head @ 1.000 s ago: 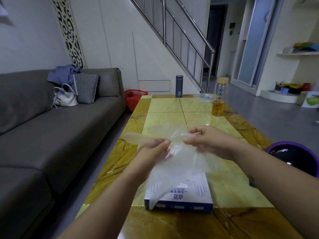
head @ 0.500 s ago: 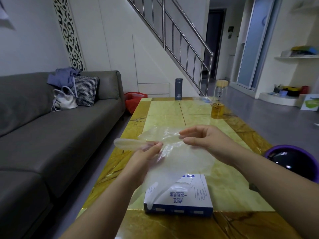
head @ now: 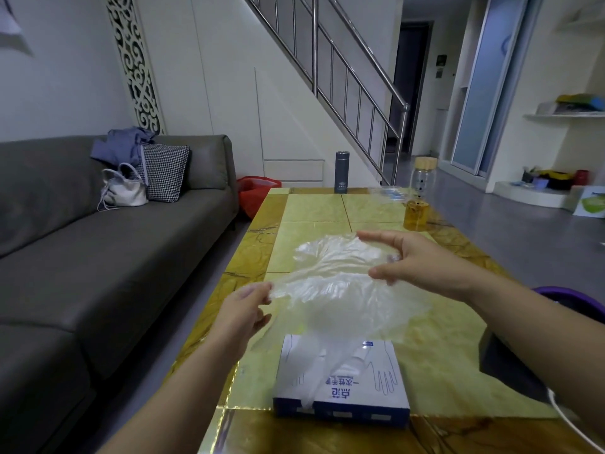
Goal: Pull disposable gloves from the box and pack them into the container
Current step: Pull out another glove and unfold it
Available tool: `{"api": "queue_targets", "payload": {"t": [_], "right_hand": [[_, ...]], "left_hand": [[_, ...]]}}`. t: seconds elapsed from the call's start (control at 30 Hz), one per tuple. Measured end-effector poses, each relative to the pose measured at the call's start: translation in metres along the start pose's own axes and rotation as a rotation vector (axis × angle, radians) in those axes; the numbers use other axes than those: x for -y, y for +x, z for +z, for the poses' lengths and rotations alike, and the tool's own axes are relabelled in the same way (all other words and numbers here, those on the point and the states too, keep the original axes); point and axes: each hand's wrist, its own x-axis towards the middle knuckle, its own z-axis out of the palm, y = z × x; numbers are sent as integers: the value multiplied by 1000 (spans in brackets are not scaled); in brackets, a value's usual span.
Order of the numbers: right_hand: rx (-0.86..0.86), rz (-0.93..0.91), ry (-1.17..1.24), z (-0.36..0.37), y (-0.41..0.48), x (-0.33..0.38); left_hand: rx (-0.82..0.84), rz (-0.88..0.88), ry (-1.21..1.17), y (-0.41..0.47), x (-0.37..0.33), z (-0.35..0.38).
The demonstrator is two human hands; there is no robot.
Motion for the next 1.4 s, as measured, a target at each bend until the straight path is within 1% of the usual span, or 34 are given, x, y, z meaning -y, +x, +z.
{"api": "queue_targets", "payload": {"t": [0.1, 0.17, 0.23, 0.27, 0.33, 0.4, 0.43, 0.5, 0.57, 0.63, 0.67, 0.73, 0.87, 0.93, 1.0, 1.03, 1.07, 1.1, 1.13, 1.17, 1.23, 1.3, 1.4], "right_hand": [[-4, 25, -66, -3, 16, -6], [-12, 47, -93, -4, 29, -11], [-46, 73, -91, -5, 42, -19], [-66, 91, -84, -6, 48, -22], [-105, 125, -54, -8, 59, -31], [-136, 162, -21, -10, 72, -44], [-137, 179, -26, -10, 77, -51], [-103, 228, -55, -12, 88, -69], [-45, 290, -103, -12, 94, -83], [4, 337, -212, -12, 99, -94], [31, 349, -316, -11, 101, -98], [96, 351, -544, -8, 107, -104], [211, 373, -880, 1, 112, -107], [187, 360, -1087, 4, 111, -105], [88, 224, -1232, 8, 111, -103], [45, 128, -1227, 10, 112, -102], [41, 55, -1164, 13, 113, -101], [84, 33, -1056, 16, 113, -102], [177, 70, -951, 20, 115, -103], [304, 148, -872, 24, 118, -107], [510, 322, -784, 31, 125, -118], [592, 432, -779, 36, 129, -126], [636, 459, -856, 40, 132, -135]], "left_hand": [[-168, 60, 68, 14, 0, -8], [-294, 172, 146, 24, -2, -11], [-377, 326, 243, 27, -8, -7], [-379, 426, 292, 28, -12, -2], [-327, 658, 431, 28, -21, 13], [-214, 839, 626, 34, -26, 32], [-139, 878, 748, 35, -27, 40], [14, 846, 1058, 44, -27, 57], [195, 734, 1346, 57, -25, 70], [378, 586, 1500, 70, -21, 82], [446, 512, 1546, 77, -20, 87], [527, 408, 1623, 88, -17, 95], [632, 290, 1789, 104, -17, 110], [662, 275, 1874, 111, -15, 118], [683, 275, 1921, 117, -13, 124], [694, 278, 1934, 120, -12, 126], [704, 283, 1940, 122, -10, 129], [711, 284, 1943, 124, -9, 131], [716, 280, 1945, 126, -8, 133], [720, 270, 1945, 128, -6, 134], [728, 257, 1950, 131, 0, 137], [736, 258, 1967, 134, 7, 137], [731, 301, 2000, 140, 17, 134]]}}
